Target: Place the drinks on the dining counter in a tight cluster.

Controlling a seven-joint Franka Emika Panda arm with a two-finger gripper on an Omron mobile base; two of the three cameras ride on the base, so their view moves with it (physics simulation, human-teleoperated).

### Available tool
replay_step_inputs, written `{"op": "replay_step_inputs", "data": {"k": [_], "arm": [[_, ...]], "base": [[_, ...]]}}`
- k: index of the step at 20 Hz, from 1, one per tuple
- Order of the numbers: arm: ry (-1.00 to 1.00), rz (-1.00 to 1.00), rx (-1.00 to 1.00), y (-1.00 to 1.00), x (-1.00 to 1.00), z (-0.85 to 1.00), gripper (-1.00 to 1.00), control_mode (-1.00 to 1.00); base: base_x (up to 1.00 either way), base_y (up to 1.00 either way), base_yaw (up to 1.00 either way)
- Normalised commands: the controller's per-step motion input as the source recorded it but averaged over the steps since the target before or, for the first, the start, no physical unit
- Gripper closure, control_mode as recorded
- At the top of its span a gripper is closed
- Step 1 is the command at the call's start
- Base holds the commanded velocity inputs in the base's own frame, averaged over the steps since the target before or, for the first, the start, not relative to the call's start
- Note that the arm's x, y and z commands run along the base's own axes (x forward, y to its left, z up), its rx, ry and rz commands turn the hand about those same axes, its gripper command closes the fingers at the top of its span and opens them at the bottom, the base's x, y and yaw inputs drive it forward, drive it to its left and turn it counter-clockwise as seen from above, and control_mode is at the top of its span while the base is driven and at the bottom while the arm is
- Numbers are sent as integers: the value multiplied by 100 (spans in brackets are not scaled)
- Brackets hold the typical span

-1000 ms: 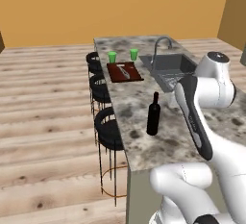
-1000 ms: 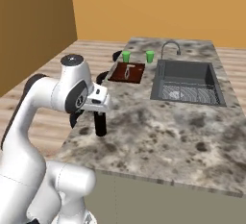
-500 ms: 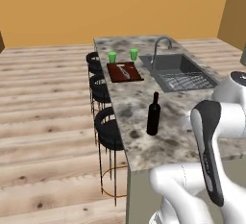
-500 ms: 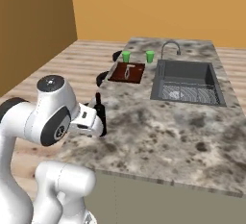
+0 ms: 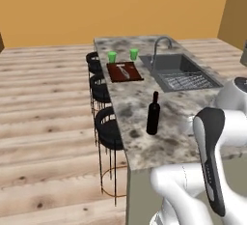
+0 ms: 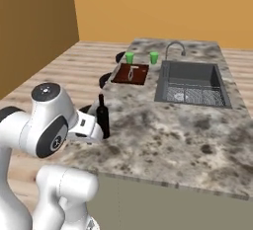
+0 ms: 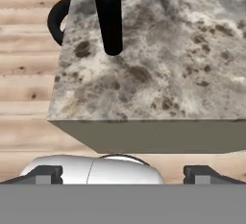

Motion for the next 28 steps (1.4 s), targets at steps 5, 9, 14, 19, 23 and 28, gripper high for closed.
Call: {"op": "replay_step_inputs", "data": {"k": [5,9,14,19,23,28], "arm": [[0,0,0,0,0,0,-100,100],[0,0,0,0,0,0,-100,100],[0,0,0,0,0,0,-100,100],[0,0,0,0,0,0,-100,100],[0,0,0,0,0,0,-100,100],[0,0,0,0,0,0,-100,100]], "base": [[-79,-37,-53],[-61,-20,-62],[-19,0,-91],[0,4,-100],[0,8,-100],[50,35,-81]]}}
